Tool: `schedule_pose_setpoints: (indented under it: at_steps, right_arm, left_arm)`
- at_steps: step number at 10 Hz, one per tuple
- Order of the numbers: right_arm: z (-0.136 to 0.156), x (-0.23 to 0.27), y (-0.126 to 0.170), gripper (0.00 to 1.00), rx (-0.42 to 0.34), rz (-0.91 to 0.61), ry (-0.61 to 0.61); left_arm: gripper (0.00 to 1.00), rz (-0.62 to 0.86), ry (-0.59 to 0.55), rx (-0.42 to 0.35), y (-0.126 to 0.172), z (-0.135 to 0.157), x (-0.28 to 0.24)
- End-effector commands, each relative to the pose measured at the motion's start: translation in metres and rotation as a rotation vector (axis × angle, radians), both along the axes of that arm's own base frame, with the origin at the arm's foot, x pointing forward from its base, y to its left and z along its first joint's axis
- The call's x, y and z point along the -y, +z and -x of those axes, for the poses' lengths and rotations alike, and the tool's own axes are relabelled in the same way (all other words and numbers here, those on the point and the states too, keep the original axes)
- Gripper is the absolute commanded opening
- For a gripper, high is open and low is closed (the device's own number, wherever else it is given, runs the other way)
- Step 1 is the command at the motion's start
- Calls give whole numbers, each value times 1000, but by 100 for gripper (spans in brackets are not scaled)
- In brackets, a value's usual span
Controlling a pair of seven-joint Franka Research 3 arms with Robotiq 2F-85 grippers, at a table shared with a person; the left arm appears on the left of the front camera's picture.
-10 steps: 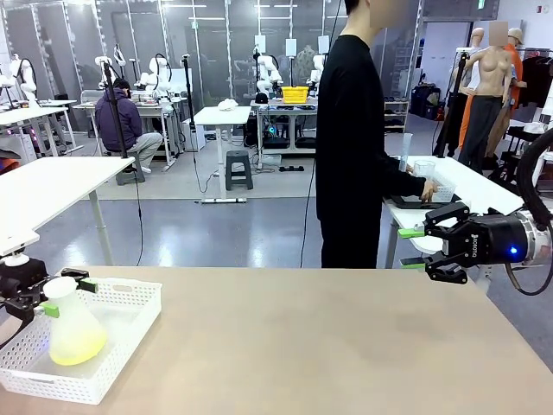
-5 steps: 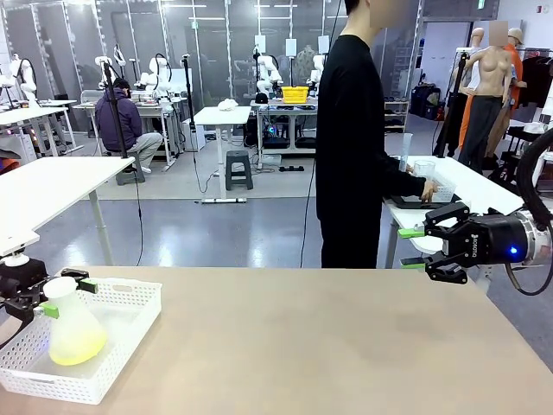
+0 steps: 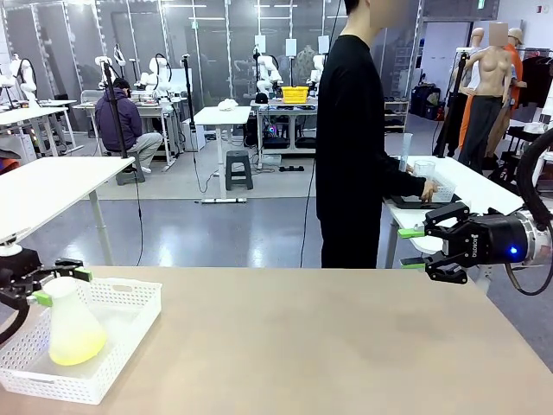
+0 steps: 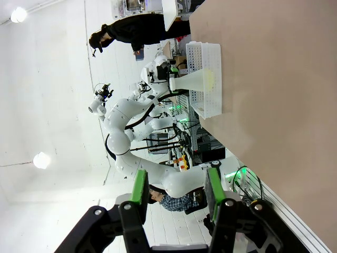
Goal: Prepare the solutions needed for the experiment.
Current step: When the human places the Big flask in the center of the table, pick up the Big flask and place it in the left Organizing basket.
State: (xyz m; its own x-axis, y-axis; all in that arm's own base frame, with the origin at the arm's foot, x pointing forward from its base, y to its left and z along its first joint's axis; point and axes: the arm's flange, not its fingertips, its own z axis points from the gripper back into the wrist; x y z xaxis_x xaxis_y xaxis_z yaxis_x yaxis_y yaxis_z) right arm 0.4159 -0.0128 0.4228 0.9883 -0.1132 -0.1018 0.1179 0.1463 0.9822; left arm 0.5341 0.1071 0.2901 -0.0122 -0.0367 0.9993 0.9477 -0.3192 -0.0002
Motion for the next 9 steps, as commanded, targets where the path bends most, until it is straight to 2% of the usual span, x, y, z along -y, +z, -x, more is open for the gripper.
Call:
schedule_pose_setpoints:
  at_steps: [1, 2, 4, 5, 7, 8, 9]
  right_arm:
    - [0, -1, 1, 56, 8, 4, -8]
    - [0, -1, 1, 56, 8, 4, -8]
    - [0, -1, 1, 56, 8, 4, -8]
    - [0, -1, 1, 56, 8, 4, -8]
    - [0, -1, 1, 56, 8, 4, -8]
    - [0, -1, 1, 56, 8, 4, -8]
    - [0, -1, 1, 56, 8, 4, -8]
  left_arm:
    - [100, 16, 30, 10, 12, -12, -17]
    - [100, 4, 43, -2, 18, -13, -25]
    - [100, -17, 33, 43, 36, -13, -35]
    - [100, 15, 31, 21, 52, -10, -37]
    - [100, 69, -2, -115, 100, 11, -28]
    - [100, 55, 38, -184, 127, 27, -24]
    - [100, -42, 47, -318, 154, 51, -19]
